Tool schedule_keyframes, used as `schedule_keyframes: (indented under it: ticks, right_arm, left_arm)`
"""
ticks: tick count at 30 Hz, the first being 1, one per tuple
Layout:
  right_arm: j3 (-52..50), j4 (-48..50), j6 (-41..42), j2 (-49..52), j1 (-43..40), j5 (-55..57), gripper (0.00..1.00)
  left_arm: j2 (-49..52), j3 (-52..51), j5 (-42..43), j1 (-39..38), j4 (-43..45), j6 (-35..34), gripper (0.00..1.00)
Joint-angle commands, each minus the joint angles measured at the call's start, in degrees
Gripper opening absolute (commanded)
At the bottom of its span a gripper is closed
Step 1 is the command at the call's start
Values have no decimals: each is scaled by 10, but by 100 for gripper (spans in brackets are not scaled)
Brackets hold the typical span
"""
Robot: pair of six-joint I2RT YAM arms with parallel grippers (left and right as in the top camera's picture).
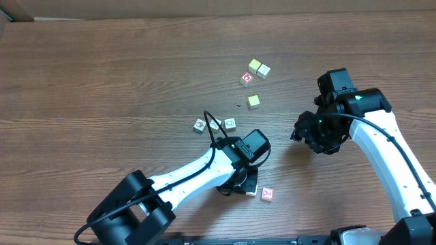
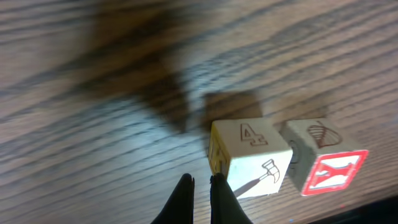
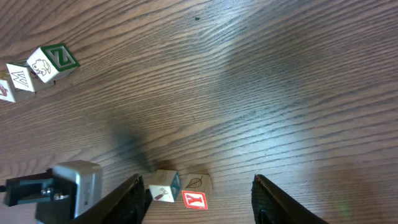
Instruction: Flip 5 blocks
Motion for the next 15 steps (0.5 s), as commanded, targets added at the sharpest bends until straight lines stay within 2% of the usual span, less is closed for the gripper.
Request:
schedule_keyframes:
  ticks: [1,7,15]
  right_arm:
    - [14,-1,-5,-7,-2,-1,56]
    - [14,-3,-16,-7,-2,-1,56]
    - [14,-3,-16,-7,-2,-1,56]
  left_arm:
    - [24,-3,34,-8,4,-6,4]
    - [64,-3,54,-15,6,-10,4]
    - [64,-1,26,-1,11,-9,4]
